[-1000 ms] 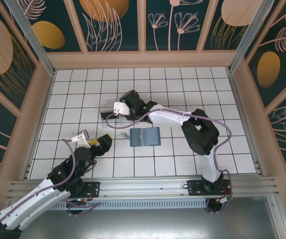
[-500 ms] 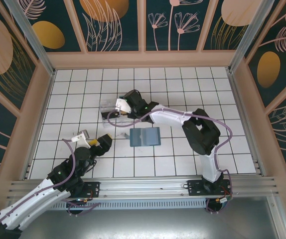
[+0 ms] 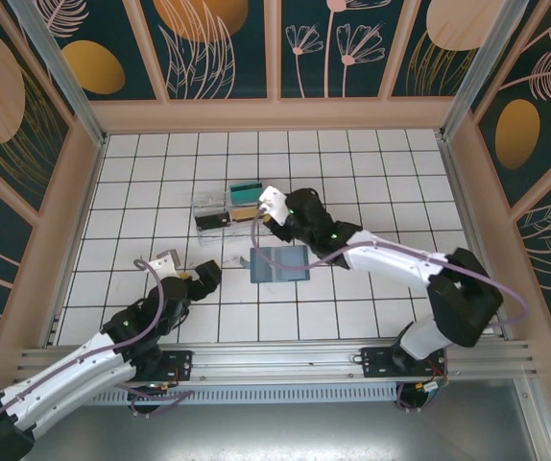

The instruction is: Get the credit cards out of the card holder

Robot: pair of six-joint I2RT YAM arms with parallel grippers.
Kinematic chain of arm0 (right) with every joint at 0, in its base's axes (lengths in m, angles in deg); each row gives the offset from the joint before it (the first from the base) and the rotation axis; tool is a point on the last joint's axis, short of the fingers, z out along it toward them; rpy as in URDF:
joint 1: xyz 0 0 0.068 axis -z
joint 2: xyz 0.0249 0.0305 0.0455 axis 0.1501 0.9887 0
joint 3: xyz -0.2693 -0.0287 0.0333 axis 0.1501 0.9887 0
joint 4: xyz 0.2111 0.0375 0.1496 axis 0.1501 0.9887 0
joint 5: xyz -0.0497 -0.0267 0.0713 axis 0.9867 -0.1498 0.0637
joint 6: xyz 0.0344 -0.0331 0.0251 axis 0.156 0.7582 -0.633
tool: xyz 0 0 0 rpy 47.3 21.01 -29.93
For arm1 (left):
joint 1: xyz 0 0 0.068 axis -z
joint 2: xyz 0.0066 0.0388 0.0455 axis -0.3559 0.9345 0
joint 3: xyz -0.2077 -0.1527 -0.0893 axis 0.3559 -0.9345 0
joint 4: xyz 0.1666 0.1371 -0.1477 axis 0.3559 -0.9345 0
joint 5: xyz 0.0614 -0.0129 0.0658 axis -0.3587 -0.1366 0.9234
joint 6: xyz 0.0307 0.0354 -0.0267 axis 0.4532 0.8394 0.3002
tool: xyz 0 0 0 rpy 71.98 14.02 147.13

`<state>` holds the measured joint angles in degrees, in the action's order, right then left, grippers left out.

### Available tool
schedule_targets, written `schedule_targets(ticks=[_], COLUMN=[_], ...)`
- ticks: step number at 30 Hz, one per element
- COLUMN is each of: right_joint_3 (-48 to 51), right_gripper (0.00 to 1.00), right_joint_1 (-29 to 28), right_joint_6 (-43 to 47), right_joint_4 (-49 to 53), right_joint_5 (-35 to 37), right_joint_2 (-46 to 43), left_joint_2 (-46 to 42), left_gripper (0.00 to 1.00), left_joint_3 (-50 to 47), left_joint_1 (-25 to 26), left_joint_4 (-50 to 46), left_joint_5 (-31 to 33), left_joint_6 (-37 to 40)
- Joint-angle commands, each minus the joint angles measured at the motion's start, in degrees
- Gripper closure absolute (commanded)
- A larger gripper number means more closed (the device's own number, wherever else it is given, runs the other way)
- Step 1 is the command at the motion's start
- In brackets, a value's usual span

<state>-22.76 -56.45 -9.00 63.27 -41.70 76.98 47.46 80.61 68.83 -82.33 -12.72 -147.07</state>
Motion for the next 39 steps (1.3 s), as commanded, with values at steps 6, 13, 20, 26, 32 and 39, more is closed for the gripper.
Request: schedule_targets(ticks=[6, 13, 20, 26, 32, 39], right_joint_3=[16.72, 29.01, 32.73, 33.37, 34.25, 33.74], right_gripper=[0.52, 0.01, 0.01, 0.01, 0.01, 0.01], right_joint_1=[6.40, 15.86, 21.73, 24.17, 25.95, 31.13], right_joint_6=[-17.94, -27.06, -30.02, -31.21, -29.88, -27.53], right_joint_4=[-14.51, -22.05, -24.47, -25.23, -26.81, -28.47], right_joint_5=[1.63, -1.23, 3.51, 6.60, 12.35, 15.41], right_joint_2=[-15.64, -27.69, -29.32, -27.68, -26.04, -24.16], left_joint_2=[17.23, 31.58, 37.78, 35.86, 34.17, 40.56], left_gripper=[0.01, 0.01, 0.01, 0.01, 0.01, 0.01], left_joint_3=[9.01, 17.95, 23.90, 24.97, 21.94, 17.10], left_joint_1=[-0.10, -0.34, -6.97, -16.48, -27.12, -37.10], left_joint_4=[7.34, 7.11, 3.91, 5.39, 12.33, 25.89], left_joint_5=[1.29, 2.98, 6.86, 14.31, 19.62, 19.82], left_joint_6=[1.51, 4.49, 10.70, 18.24, 23.24, 29.93])
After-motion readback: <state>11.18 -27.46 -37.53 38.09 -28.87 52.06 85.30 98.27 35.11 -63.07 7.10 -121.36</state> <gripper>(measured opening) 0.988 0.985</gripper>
